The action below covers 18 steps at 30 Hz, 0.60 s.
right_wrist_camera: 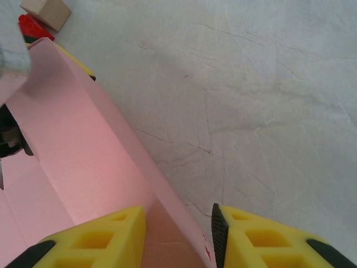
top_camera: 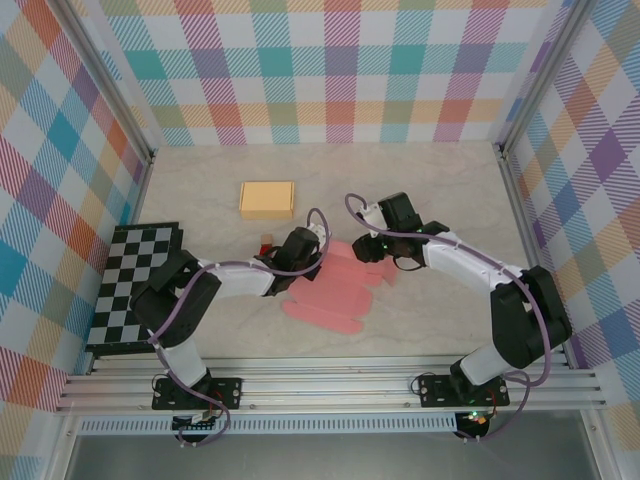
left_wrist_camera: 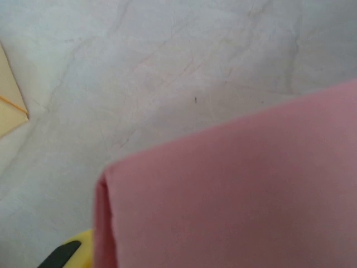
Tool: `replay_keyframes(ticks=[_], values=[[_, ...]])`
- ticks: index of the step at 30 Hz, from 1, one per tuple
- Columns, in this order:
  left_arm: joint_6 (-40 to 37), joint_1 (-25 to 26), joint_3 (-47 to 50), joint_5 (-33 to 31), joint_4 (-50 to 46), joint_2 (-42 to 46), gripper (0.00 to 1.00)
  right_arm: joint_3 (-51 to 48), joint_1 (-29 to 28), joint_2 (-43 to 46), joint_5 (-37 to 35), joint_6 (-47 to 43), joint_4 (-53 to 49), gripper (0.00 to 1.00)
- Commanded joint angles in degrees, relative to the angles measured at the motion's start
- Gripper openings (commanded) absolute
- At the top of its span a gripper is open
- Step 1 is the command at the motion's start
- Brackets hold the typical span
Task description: Fold the paper box
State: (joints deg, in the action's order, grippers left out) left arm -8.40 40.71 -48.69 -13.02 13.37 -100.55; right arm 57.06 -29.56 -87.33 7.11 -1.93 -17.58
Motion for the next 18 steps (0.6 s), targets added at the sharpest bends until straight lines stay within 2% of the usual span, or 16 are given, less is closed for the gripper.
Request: replay_keyframes(ticks=[1, 4, 11, 13, 18], values=[[0.0, -1.6, 0.2, 4.7, -3.4, -0.6, 0.28, -1.5, -0.1, -2.0, 0.9, -0.1, -1.8, 0.39], [0.3, -2.5, 1.2, 6.8, -3.5, 0.6, 0.38, -1.3, -0.1, -2.0, 0.8, -0.1, -1.9, 0.39], [3.9, -4.5, 5.9, 6.5, -0.6, 5.9, 0.40, -0.5, -0.2, -2.2, 1.4, 0.5, -2.5, 0.38], [5.3, -4.6, 7.3, 5.1, 0.5, 7.0, 0.45, -0.5, -0.2, -2.1, 1.6, 0.8, -2.5, 0.38], [6.8, -4.7, 5.9, 2.8, -0.3, 6.1, 0.45, 0.1, -0.2, -2.0, 2.1, 1.3, -2.4, 0.38]])
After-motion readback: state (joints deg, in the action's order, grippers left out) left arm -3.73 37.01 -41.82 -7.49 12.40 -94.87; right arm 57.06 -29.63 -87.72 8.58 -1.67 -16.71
